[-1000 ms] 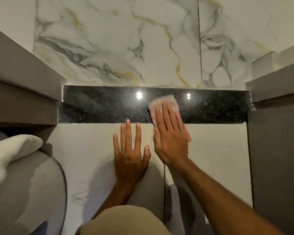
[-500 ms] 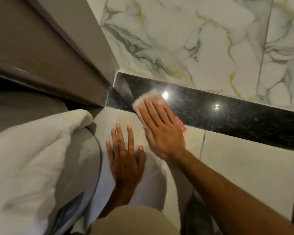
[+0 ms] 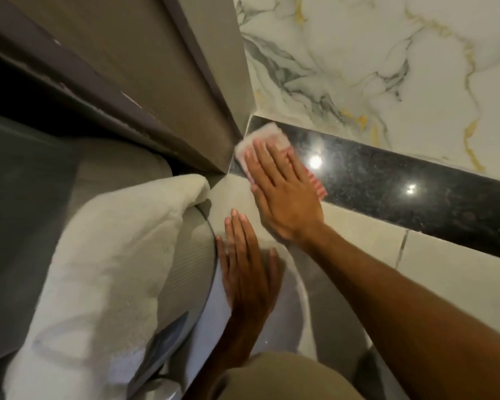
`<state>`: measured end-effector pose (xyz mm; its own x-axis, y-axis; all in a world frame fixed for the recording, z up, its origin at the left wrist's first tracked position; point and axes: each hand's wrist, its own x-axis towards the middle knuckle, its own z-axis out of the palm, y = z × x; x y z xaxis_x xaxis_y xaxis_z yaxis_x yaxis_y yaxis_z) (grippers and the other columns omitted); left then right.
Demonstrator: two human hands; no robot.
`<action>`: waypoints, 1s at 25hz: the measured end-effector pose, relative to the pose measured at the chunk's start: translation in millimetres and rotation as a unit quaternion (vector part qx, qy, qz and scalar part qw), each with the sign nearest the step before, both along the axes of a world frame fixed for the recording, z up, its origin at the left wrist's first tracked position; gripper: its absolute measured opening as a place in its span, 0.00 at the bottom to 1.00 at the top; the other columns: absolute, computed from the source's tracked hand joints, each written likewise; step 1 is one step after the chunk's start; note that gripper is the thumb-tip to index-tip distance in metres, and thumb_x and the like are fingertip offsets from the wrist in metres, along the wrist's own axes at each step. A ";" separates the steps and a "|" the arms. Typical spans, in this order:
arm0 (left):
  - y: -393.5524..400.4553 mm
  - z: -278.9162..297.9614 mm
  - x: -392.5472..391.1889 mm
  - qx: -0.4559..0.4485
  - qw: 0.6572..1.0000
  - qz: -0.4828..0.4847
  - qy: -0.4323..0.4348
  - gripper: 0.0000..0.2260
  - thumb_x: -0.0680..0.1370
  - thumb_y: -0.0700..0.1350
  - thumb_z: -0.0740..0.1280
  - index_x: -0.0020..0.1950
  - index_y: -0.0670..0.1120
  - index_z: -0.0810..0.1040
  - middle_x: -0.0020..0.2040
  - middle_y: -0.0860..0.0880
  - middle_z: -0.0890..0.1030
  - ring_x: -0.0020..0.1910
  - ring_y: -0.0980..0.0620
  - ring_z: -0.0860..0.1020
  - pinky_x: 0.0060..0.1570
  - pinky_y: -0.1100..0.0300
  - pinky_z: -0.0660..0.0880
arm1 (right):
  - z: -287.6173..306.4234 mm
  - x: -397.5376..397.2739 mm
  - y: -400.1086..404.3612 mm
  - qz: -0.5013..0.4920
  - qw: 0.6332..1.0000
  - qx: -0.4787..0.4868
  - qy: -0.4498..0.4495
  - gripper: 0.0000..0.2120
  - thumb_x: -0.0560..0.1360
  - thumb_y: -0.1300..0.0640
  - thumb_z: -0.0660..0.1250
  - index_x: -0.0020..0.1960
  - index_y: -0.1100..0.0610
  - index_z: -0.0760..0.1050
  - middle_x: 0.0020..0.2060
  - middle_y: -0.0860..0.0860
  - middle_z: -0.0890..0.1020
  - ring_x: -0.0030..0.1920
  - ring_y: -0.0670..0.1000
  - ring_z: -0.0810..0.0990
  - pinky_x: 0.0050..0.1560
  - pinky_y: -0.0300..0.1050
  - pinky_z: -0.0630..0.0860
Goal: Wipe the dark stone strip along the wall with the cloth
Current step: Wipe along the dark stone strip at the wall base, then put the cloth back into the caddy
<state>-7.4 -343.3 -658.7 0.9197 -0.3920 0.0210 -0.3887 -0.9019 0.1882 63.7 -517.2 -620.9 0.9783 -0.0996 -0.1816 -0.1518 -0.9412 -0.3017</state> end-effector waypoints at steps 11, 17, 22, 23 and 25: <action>-2.2 -4.8 1.0 0.058 0.996 -0.070 0.012 0.33 0.88 0.63 0.49 0.89 0.46 0.54 0.90 0.39 0.52 0.90 0.40 0.50 0.88 0.38 0.44 | 3.1 5.5 -47.2 -0.138 0.990 -0.023 0.013 0.32 0.91 0.42 0.46 0.91 0.53 0.42 0.91 0.54 0.44 0.92 0.58 0.43 0.92 0.63 0.45; -12.2 46.2 2.7 0.126 0.982 -0.091 0.104 0.39 0.87 0.68 0.48 0.89 0.43 0.51 0.90 0.37 0.48 0.89 0.38 0.48 0.87 0.34 0.51 | 44.0 -91.8 4.4 -0.176 0.978 0.078 0.076 0.40 0.85 0.65 0.68 0.90 0.57 0.51 0.90 0.57 0.53 0.91 0.60 0.53 0.88 0.63 0.59; -18.5 194.6 -6.0 0.156 0.949 -0.198 0.191 0.34 0.88 0.64 0.48 0.89 0.45 0.56 0.90 0.41 0.52 0.89 0.40 0.50 0.87 0.36 0.49 | 187.0 -167.9 12.3 -0.435 0.794 0.372 0.208 0.27 0.92 0.44 0.52 0.89 0.48 0.57 0.89 0.52 0.62 0.88 0.58 0.63 0.87 0.64 0.66; -19.5 239.6 -11.1 0.162 0.942 -0.204 0.211 0.34 0.87 0.64 0.47 0.89 0.45 0.56 0.90 0.41 0.53 0.89 0.41 0.50 0.88 0.36 0.48 | 232.2 -179.3 12.8 -0.452 0.777 0.386 0.207 0.26 0.92 0.45 0.54 0.89 0.49 0.60 0.87 0.53 0.66 0.86 0.58 0.68 0.84 0.63 0.71; -17.9 338.6 -24.6 0.178 0.930 -0.215 0.239 0.36 0.86 0.66 0.43 0.88 0.45 0.59 0.89 0.40 0.57 0.89 0.40 0.53 0.88 0.36 0.48 | 325.7 -196.1 19.1 -0.449 0.765 0.417 0.198 0.26 0.92 0.47 0.57 0.88 0.52 0.62 0.85 0.52 0.70 0.84 0.56 0.71 0.84 0.57 0.72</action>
<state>-32.0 -361.3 -320.1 0.5484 -0.6295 -0.5505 -0.6760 -0.7212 0.1513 -132.4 -498.1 -295.2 0.4358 -0.3875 -0.8124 -0.8589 0.0908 -0.5040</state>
